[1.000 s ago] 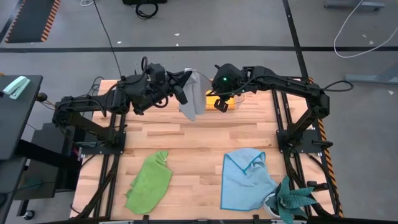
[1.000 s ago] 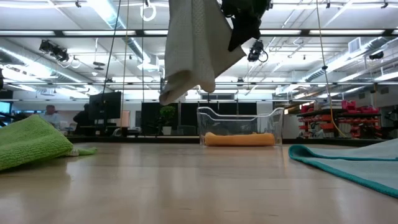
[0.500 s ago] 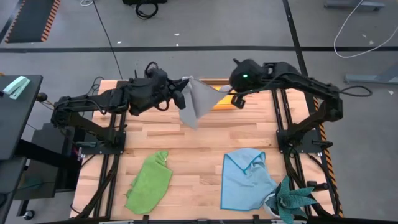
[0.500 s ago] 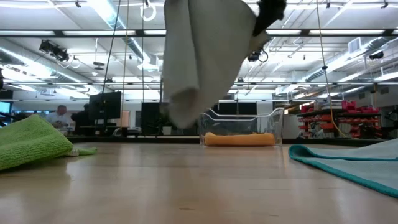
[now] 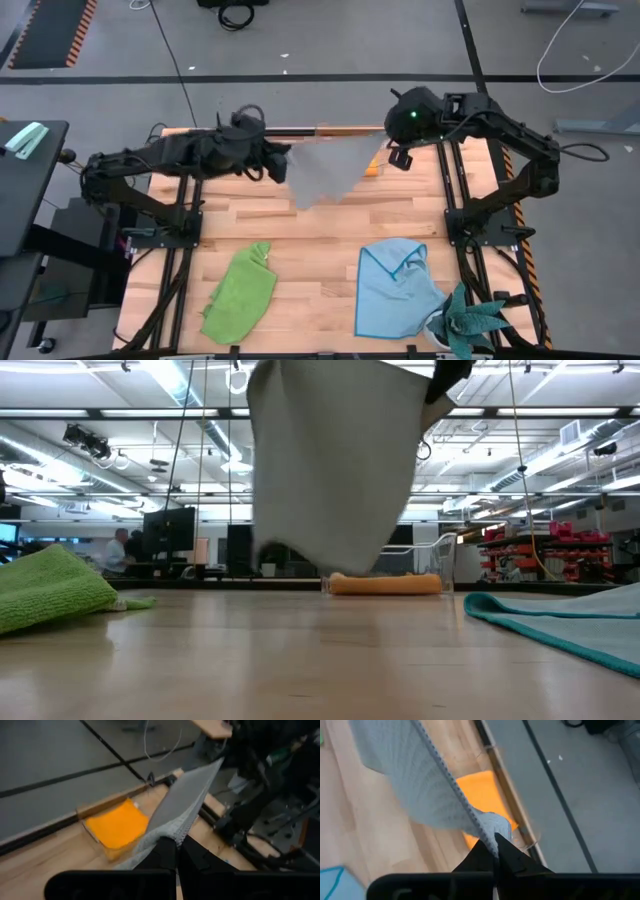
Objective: Fold microfiber towels
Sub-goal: Fold the gray microfiber cloth
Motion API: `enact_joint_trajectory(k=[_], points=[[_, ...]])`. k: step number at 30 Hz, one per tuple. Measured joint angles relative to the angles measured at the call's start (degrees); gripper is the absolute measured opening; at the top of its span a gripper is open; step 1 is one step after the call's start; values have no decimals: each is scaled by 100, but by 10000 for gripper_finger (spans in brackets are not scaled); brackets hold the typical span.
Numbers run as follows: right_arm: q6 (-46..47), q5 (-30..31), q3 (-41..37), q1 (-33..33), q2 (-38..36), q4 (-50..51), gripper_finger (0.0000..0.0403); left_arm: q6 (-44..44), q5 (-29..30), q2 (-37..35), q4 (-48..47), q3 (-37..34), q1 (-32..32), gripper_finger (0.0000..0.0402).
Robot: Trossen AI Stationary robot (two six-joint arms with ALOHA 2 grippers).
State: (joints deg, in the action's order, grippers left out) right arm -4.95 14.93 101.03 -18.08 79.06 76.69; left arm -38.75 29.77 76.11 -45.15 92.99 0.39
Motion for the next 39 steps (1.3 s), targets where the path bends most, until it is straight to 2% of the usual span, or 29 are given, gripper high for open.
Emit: enact_joint_trajectory(k=[7,10,13,17,20,25,33,39], points=[[-358,-94,186,-235,66,-121,0,-147,-79,478,-2135,1430,210,6],[-402,-148,225,-331,68,-215,0,-185,-259,751,-2704,1913,385,6],[-426,-284,237,-355,112,-275,0,-64,-379,1013,-2995,2216,543,6],[-438,-311,223,-355,311,74,0,38,-990,1330,-3391,2302,743,6],[-486,-353,120,-353,357,127,0,41,-987,1545,-3791,2284,753,6],[-691,-359,165,-452,357,-269,0,163,-924,1569,-3969,2287,834,7],[-935,-421,303,-872,390,-532,0,327,-915,1304,-3733,2300,1345,6],[-1109,-381,304,-890,389,-625,0,674,-912,1384,-3697,2829,1511,6]])
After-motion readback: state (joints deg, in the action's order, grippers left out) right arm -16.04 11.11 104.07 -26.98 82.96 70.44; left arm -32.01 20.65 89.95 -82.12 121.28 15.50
